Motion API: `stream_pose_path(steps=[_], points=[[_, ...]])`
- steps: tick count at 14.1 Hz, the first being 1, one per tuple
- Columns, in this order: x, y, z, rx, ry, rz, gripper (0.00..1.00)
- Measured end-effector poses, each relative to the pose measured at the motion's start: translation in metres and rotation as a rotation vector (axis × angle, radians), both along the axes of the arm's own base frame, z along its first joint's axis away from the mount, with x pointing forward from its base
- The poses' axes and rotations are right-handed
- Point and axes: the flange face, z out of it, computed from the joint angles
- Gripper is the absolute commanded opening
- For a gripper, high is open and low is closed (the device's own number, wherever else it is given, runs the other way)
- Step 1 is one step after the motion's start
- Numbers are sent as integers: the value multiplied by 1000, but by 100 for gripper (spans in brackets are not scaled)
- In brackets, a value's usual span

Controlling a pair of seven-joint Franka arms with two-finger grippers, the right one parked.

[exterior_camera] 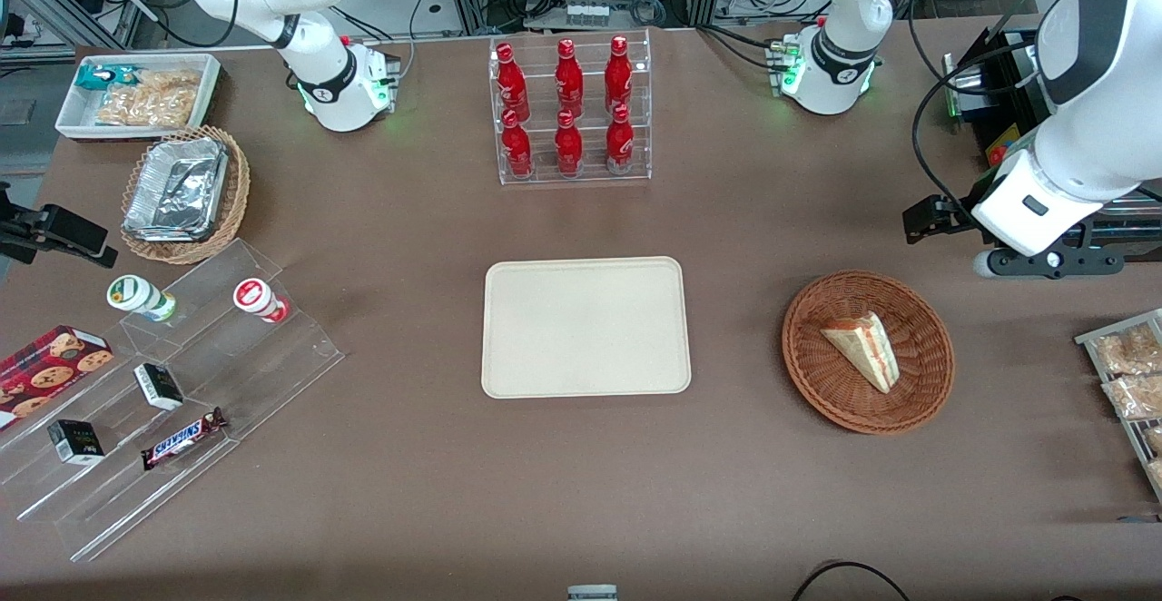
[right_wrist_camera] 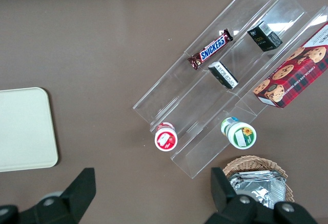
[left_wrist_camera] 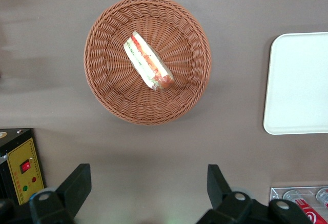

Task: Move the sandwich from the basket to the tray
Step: 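Move the left gripper down over the wrapped sandwich in the wicker basket, then close the left gripper on the wrapped sandwich and lift it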

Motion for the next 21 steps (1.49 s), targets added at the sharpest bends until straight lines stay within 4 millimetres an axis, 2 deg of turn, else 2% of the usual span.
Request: stream_pose_path(steps=[4, 6, 9, 12, 16, 21], points=[[2, -1, -5, 0, 8, -4, 100], [6, 0, -19, 2, 33, -3, 100], [20, 2, -57, 5, 81, -1, 100], [33, 8, -108, 40, 67, -10, 100], [22, 15, -177, 38, 40, 1, 100], [8, 19, -230, 31, -73, 169, 100]])
